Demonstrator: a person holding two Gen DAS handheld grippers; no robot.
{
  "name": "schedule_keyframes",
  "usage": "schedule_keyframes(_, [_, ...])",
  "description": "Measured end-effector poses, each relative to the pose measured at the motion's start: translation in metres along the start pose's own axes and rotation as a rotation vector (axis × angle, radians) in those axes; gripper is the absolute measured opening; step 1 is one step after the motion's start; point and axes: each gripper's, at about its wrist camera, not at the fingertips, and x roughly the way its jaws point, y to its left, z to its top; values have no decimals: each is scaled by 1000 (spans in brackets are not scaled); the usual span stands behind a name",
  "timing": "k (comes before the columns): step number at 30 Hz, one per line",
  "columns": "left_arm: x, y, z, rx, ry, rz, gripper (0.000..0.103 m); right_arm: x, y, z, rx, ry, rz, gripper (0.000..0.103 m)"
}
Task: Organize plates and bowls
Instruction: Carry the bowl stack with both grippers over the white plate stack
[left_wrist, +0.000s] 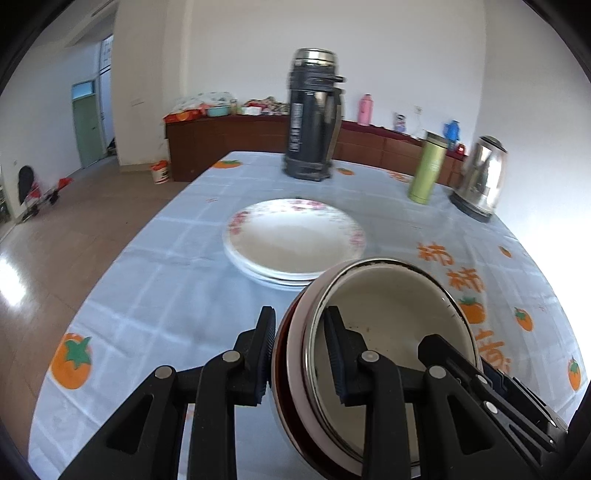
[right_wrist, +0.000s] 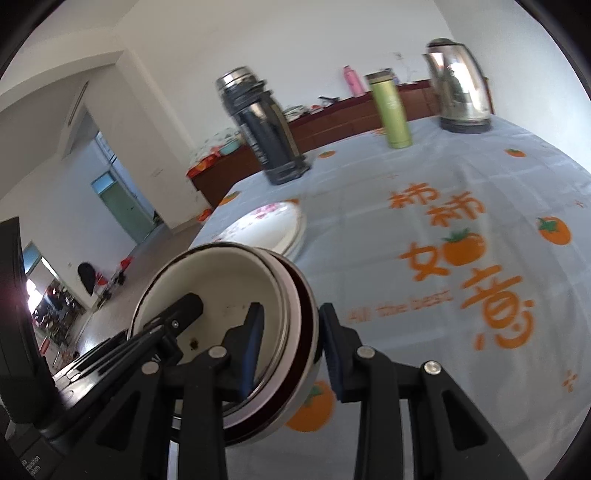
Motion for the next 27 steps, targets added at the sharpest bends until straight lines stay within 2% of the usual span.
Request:
schedule_keyframes(5, [0, 28, 3, -31, -4, 55, 30, 22, 26, -2, -23, 33, 52, 32])
schedule_keyframes(11, [2, 45, 21, -51, -29, 78, 30, 39, 46, 12, -42, 29, 86, 32])
schedule_keyframes(20, [12, 44, 54, -47, -72, 70, 30, 50, 51, 42, -51, -11, 95, 32])
schedule_keyframes(27, [21, 40, 64, -42, -75, 63, 30, 57, 48, 57, -47, -20, 92, 32])
